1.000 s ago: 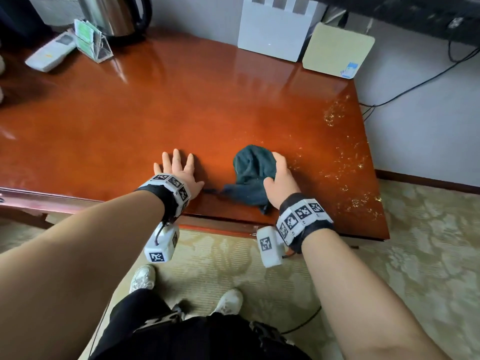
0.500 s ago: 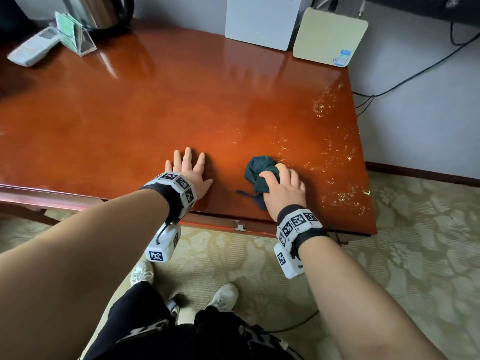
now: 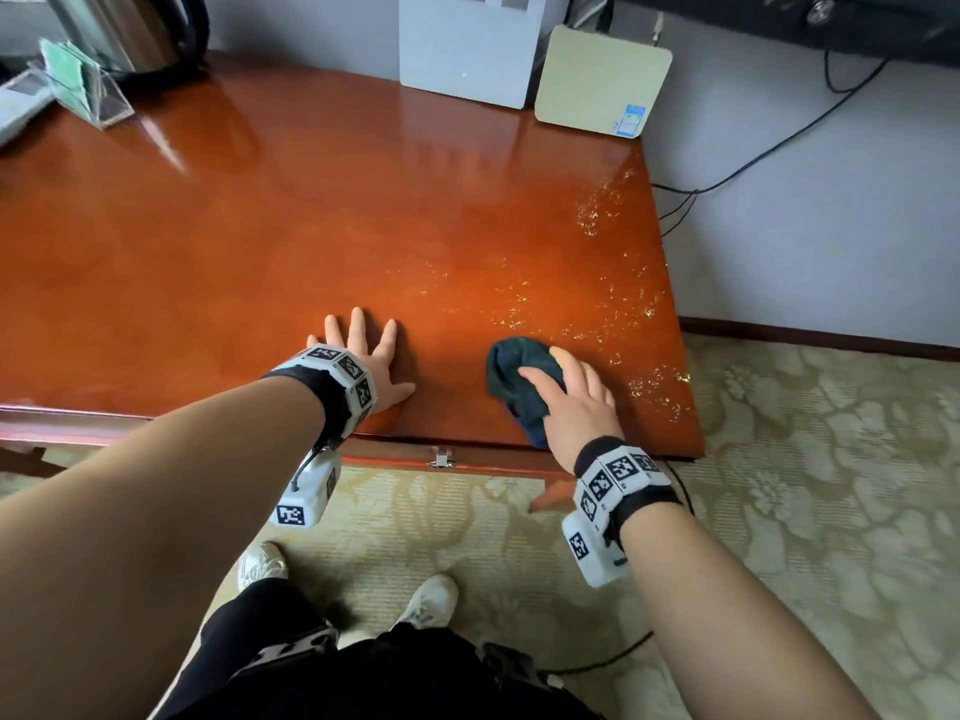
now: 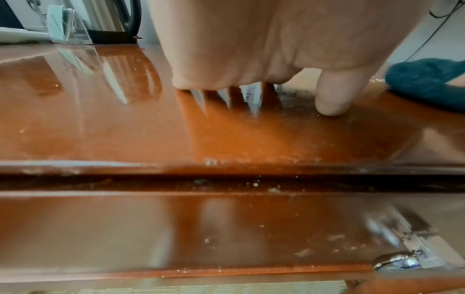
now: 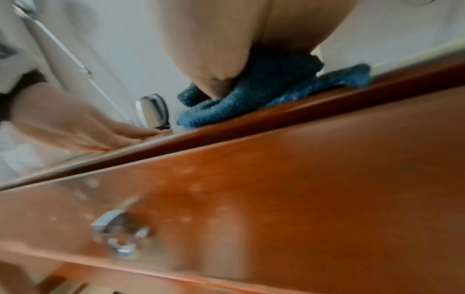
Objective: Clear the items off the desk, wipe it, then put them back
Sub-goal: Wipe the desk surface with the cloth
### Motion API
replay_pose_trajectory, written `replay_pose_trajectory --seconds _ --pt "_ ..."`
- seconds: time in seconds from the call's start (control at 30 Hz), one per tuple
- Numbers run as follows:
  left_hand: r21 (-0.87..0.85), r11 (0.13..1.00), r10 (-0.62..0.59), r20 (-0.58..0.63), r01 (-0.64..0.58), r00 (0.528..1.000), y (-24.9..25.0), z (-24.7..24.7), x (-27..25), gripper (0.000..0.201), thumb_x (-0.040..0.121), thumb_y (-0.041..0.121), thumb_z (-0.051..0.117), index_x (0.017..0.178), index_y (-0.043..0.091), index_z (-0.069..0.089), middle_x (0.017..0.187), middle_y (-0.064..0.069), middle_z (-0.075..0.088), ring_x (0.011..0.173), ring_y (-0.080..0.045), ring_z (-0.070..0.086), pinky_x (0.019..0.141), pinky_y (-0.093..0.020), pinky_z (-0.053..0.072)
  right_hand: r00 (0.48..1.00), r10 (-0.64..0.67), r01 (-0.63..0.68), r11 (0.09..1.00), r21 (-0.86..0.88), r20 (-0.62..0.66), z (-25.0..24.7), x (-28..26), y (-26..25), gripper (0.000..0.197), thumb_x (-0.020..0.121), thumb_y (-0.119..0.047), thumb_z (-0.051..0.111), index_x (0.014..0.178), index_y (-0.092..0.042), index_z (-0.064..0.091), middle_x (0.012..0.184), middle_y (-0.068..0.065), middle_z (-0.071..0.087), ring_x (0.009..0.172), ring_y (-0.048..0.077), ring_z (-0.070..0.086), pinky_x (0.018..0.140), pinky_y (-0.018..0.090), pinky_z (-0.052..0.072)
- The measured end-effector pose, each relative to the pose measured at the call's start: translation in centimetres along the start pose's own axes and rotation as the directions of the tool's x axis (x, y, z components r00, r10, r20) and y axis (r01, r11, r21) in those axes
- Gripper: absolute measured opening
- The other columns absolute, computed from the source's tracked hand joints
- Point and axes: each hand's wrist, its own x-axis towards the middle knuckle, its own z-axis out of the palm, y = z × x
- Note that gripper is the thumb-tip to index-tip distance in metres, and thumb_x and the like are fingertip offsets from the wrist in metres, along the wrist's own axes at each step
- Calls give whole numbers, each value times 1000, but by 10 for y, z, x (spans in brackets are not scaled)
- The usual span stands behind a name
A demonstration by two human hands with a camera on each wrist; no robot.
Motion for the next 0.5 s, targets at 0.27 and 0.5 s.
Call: replay_pose_trajectory --seconds 0.27,0.5 --pt "3 979 206 -33 -206 978 50 -9 -7 87 90 58 44 150 27 -10 157 -8 -22 145 -30 -18 118 -47 -3 969 235 -213 949 232 -72 -34 -3 32 61 87 7 33 139 -24 38 153 3 17 137 27 19 110 35 25" --pt "39 982 187 5 -187 982 74 -7 -3 93 87 60 47 151 23 -11 156 -8 -21 145 -30 -16 118 -48 -3 963 268 -268 940 209 30 -23 -14 51 56 91 -3 34 141 -28 33 147 2 30 132 27 29 108 36 30"
